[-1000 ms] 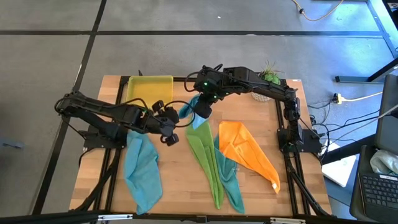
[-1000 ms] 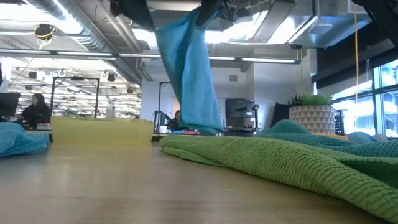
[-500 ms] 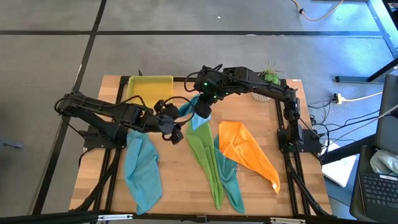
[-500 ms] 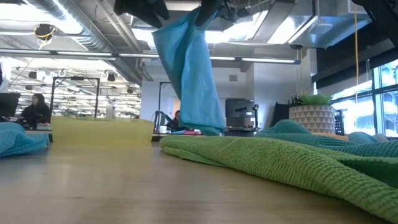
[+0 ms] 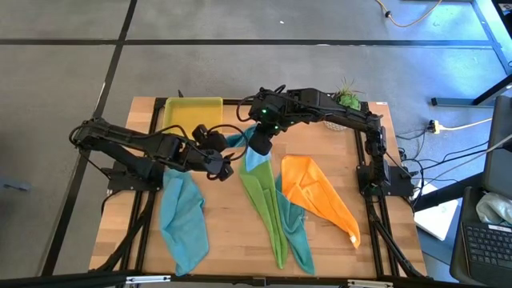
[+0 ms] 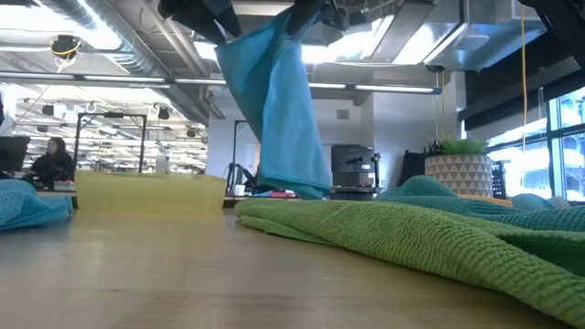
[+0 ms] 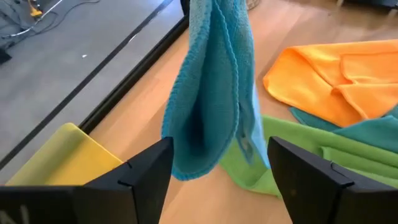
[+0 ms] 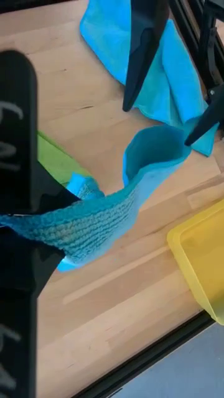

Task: Fold microfiber towels
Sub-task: Fold the center blue towel

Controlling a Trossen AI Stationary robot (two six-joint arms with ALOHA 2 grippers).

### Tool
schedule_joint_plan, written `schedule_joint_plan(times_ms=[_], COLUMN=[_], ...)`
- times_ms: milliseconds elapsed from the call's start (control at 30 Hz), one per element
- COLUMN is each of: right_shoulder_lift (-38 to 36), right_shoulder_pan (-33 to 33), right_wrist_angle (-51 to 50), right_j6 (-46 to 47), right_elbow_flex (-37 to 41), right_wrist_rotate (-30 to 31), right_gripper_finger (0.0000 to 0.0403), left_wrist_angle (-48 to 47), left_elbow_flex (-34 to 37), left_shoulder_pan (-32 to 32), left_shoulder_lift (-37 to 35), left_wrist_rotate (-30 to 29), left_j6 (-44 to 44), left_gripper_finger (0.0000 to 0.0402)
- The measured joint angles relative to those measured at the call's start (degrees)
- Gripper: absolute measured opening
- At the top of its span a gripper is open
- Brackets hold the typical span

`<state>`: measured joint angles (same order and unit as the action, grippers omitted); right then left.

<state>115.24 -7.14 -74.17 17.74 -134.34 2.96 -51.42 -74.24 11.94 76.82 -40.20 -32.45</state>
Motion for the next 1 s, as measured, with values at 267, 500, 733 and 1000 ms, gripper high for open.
schedule_joint_plan(times_ms=[267,500,733,1000], right_shoulder_lift=[0.0,0.0,0.0,0.0], right_shoulder_pan=[-0.02,-0.02,-0.02,-0.02], right_wrist_angle=[0.12,0.42,0.61,0.63], right_j6=[0.16,0.2,0.2,0.22], right_elbow_flex=[0.0,0.0,0.0,0.0], right_wrist_rotate=[-0.01,0.0,0.0,0.0], right_gripper_finger=[0.0008,0.0008,0.0008,0.0008], left_wrist_angle=[-4.77,-3.24,-1.44,-1.44], left_elbow_flex=[0.0,0.02,0.02,0.02], left_shoulder_pan=[-0.25,-2.53,-3.04,-3.02], left_shoulder_lift=[0.0,0.44,0.44,0.47], left_wrist_rotate=[-4.07,-2.8,-0.58,2.36], left_j6=[-0.06,-0.39,-0.39,-0.42], left_gripper_finger=[0.0257,0.0257,0.0257,0.0257])
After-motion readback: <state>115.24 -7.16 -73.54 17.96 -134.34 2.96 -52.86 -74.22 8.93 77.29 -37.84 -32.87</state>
